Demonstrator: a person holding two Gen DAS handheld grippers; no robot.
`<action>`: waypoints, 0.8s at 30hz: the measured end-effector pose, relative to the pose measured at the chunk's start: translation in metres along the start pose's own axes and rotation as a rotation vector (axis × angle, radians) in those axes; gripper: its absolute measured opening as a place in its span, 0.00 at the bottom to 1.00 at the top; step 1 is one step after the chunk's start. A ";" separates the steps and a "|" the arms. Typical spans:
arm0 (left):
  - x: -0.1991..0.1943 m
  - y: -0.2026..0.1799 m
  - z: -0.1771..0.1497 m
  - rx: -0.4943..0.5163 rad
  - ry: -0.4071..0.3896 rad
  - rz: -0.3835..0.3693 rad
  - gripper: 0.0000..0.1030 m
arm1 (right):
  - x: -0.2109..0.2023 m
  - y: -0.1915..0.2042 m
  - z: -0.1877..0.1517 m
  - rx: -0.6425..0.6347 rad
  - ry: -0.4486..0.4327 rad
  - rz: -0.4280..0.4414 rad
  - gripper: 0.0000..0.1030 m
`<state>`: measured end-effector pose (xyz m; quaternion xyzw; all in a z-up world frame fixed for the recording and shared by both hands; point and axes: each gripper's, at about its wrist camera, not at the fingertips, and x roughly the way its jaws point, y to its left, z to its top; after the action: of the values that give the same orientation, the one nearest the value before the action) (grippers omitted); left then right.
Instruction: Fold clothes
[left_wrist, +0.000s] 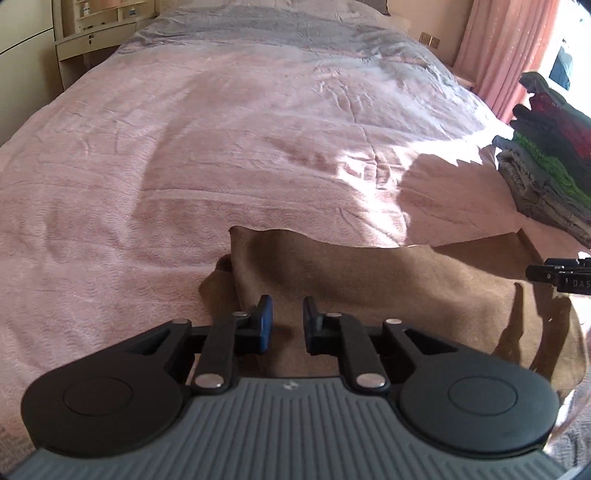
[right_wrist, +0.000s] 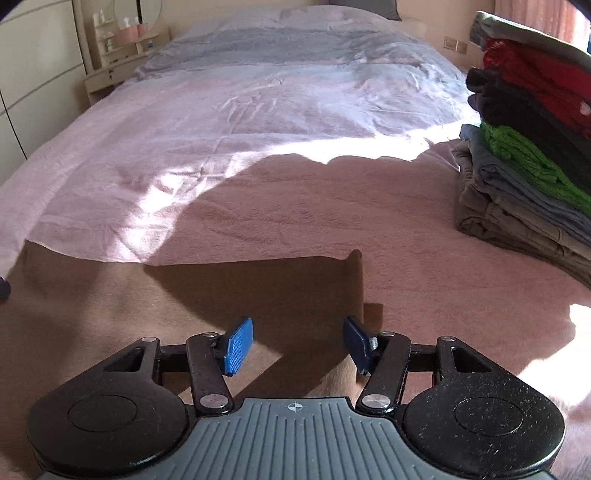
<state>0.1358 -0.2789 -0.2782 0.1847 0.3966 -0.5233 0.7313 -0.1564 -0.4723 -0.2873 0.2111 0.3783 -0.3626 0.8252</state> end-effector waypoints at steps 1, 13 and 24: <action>-0.009 -0.001 -0.004 -0.007 -0.002 -0.007 0.12 | -0.010 0.003 -0.004 0.002 0.002 0.019 0.56; -0.054 -0.020 -0.052 -0.049 0.014 -0.010 0.10 | -0.045 0.014 -0.058 -0.002 0.099 0.017 0.55; -0.063 -0.029 -0.075 -0.154 0.153 0.087 0.14 | -0.065 0.011 -0.078 0.044 0.209 0.041 0.55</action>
<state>0.0715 -0.1999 -0.2714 0.1842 0.4817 -0.4433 0.7331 -0.2141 -0.3878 -0.2843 0.2734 0.4498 -0.3300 0.7836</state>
